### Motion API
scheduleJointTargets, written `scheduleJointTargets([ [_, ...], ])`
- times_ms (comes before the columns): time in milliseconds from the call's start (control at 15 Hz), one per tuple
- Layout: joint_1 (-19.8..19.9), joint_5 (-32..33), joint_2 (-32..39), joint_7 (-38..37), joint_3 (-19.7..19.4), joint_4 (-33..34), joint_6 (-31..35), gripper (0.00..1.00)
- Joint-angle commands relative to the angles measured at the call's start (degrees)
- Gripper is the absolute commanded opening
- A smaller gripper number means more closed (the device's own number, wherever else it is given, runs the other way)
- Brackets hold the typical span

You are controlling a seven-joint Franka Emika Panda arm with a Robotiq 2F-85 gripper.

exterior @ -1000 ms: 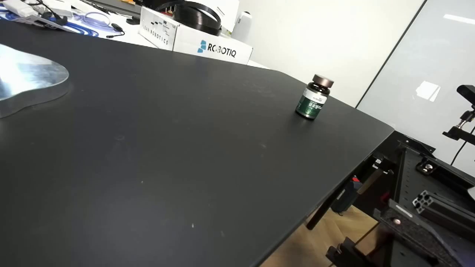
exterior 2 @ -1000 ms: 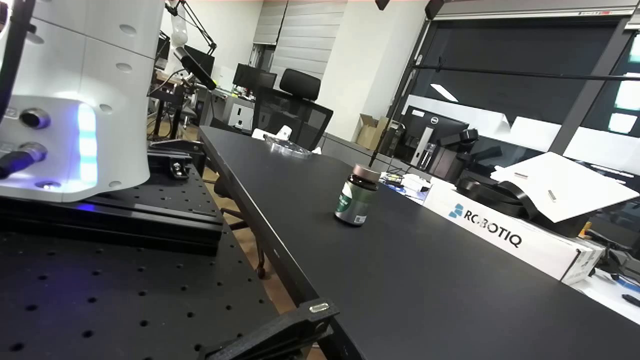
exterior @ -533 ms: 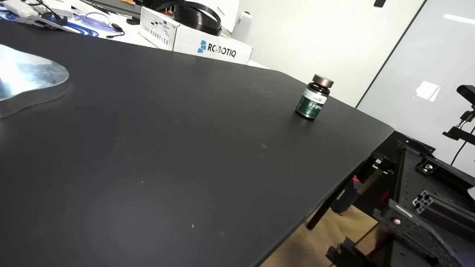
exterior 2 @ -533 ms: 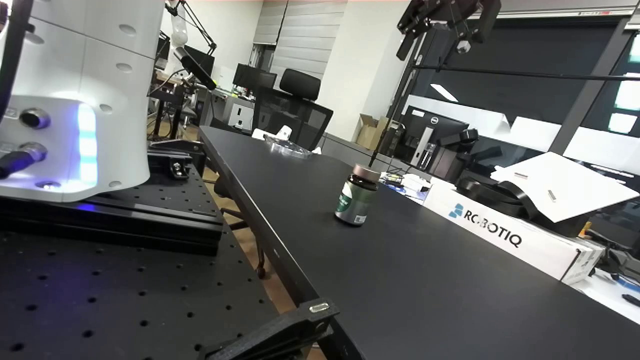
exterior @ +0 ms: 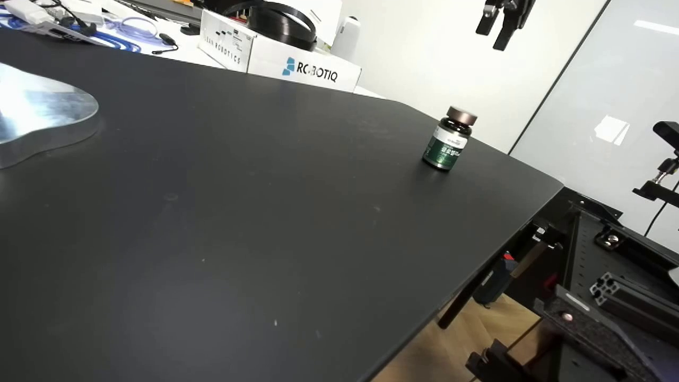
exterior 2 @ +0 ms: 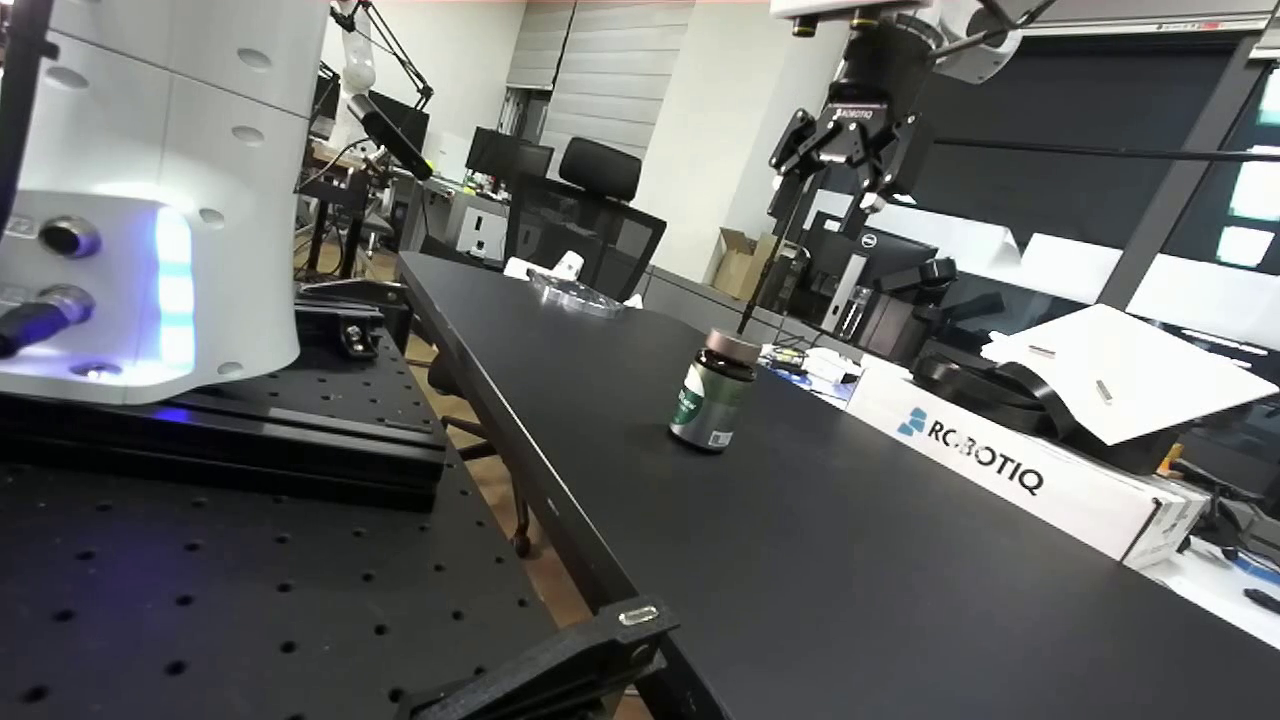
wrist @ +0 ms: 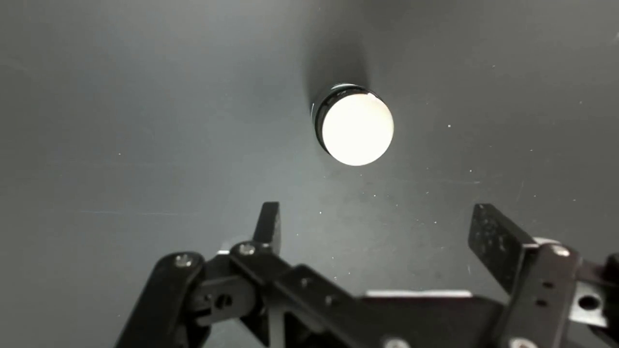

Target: Pick the bottle and move it to the right on the table

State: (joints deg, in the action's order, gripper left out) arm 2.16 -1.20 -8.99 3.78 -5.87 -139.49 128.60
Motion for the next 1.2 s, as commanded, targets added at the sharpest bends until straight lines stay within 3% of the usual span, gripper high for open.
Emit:
scheduleJointTargets([
  [0,0.7,-0.2,2.1,-4.4,1.1,-2.8,7.2,1.0],
  [333,0.7,0.0,5.8,-7.4,1.3,-6.0,13.6,1.0],
  [1133,0.5,0.1,10.2,-8.6,1.5,-8.9,18.6,1.0],
])
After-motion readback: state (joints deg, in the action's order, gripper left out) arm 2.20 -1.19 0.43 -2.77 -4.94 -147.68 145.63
